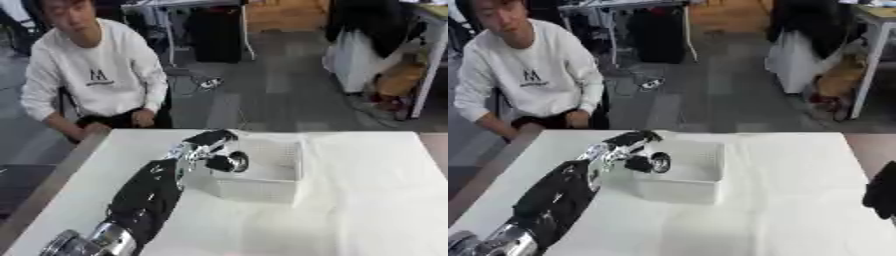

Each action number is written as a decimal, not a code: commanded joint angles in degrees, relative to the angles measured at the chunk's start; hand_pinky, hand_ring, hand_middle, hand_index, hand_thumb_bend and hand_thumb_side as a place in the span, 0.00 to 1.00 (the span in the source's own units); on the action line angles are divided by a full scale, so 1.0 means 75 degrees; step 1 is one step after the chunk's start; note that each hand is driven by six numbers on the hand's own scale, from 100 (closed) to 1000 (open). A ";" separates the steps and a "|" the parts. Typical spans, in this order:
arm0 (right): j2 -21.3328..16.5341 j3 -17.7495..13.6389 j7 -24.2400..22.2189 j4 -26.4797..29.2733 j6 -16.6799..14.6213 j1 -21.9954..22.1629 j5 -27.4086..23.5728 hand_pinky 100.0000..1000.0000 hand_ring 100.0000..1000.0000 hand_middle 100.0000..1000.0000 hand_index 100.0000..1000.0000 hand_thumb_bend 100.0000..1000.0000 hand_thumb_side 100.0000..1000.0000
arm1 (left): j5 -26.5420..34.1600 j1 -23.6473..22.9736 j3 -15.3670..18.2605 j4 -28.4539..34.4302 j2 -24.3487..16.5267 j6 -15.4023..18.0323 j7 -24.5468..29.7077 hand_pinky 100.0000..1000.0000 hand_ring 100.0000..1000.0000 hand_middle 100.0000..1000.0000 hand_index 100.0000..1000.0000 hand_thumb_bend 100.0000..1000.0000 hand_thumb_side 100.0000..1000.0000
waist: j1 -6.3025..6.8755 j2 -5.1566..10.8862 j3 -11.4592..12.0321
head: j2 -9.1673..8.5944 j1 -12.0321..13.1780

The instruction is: Pick up objects on the table and place them in the box.

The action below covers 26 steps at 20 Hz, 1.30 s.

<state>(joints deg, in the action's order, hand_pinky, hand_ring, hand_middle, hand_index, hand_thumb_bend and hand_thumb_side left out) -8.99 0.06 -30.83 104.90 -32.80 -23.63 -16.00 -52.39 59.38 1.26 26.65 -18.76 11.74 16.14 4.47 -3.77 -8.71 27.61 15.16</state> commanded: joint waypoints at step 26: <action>-0.0130 0.0096 -0.1014 0.0135 -0.0912 -0.0405 -0.0055 0.00 0.32 0.30 0.43 0.00 0.87 | -0.2208 0.1557 -0.0524 -0.0125 -0.0764 0.1408 0.1359 1.00 1.00 1.00 1.00 0.72 0.60 | 0.0136 -0.0026 -0.0240 | -0.0185 -0.0166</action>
<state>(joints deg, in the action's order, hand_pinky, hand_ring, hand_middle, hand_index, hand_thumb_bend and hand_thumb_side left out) -9.08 0.72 -31.10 104.88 -32.53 -25.68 -16.09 -67.84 69.41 -2.57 25.45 -22.62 21.75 24.69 5.73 -4.64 -10.60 26.94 14.47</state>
